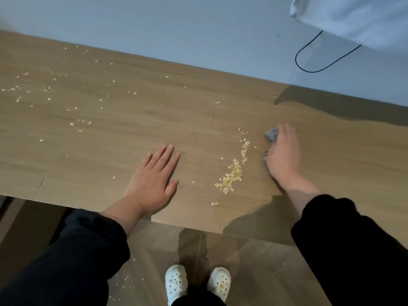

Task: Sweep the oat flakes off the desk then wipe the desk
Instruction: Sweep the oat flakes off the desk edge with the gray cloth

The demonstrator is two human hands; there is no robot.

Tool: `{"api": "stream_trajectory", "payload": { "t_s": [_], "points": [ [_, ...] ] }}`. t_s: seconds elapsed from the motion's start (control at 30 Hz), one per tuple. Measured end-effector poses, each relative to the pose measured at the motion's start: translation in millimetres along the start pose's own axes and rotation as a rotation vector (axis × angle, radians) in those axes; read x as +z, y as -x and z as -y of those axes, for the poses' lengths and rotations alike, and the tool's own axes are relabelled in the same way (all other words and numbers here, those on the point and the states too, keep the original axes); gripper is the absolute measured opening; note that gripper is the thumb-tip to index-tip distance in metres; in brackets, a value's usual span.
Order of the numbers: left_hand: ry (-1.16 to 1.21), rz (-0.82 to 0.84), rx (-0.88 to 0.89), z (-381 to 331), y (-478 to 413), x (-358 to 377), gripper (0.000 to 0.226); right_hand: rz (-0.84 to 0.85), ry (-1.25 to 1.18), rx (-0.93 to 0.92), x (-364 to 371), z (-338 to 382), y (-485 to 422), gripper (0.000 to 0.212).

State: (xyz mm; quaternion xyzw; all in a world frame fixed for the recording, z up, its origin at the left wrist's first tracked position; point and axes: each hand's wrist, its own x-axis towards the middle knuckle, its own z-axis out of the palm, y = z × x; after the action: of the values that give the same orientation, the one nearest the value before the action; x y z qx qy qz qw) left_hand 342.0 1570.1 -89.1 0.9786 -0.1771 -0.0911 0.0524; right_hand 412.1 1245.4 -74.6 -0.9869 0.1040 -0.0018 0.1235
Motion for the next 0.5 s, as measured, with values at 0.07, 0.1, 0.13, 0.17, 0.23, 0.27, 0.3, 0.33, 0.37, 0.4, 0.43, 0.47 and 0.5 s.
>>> {"api": "stream_trajectory", "payload": {
  "t_s": [0.07, 0.1, 0.13, 0.17, 0.23, 0.27, 0.3, 0.33, 0.37, 0.4, 0.43, 0.47, 0.5],
  "points": [
    [-0.014, -0.019, -0.006, -1, 0, 1, 0.07, 0.015, 0.0, -0.132, 6, 26, 9, 0.074],
    [-0.012, -0.026, -0.007, -1, -1, 1, 0.069, 0.028, 0.0, -0.188, 10, 36, 14, 0.075],
    [-0.012, -0.032, -0.01, -1, -1, 1, 0.069, 0.047, -0.002, -0.231, 14, 42, 19, 0.075],
    [-0.012, -0.039, -0.015, -1, -1, 1, 0.068, 0.067, -0.01, -0.263, 17, 43, 21, 0.074],
    [-0.004, -0.044, -0.02, 0, -2, 2, 0.067, 0.091, -0.031, -0.275, 15, 33, 18, 0.072],
    [-0.001, -0.04, -0.022, 0, -2, 2, 0.066, 0.077, -0.038, -0.255, 13, 23, 13, 0.071],
    [0.0, -0.038, -0.024, 0, -2, 3, 0.065, 0.046, -0.047, -0.218, 11, 13, 5, 0.071],
    [0.0, -0.04, -0.026, 0, -2, 3, 0.065, 0.016, -0.059, -0.164, 8, 4, -5, 0.068],
    [-0.003, -0.043, -0.024, 0, -2, 4, 0.064, -0.002, -0.065, -0.108, 5, -1, -17, 0.064],
    [-0.008, -0.044, -0.02, 0, -2, 4, 0.064, -0.003, -0.058, -0.066, 4, -3, -30, 0.062],
    [-0.013, -0.044, -0.018, 0, -2, 4, 0.064, 0.005, -0.05, -0.047, 3, -1, -42, 0.061],
    [-0.02, -0.044, -0.016, 0, -2, 4, 0.064, 0.02, -0.045, -0.051, 2, 6, -53, 0.062],
    [-0.028, -0.045, -0.015, 1, -3, 4, 0.064, 0.036, -0.045, -0.076, 3, 15, -60, 0.063]
  ]
}}
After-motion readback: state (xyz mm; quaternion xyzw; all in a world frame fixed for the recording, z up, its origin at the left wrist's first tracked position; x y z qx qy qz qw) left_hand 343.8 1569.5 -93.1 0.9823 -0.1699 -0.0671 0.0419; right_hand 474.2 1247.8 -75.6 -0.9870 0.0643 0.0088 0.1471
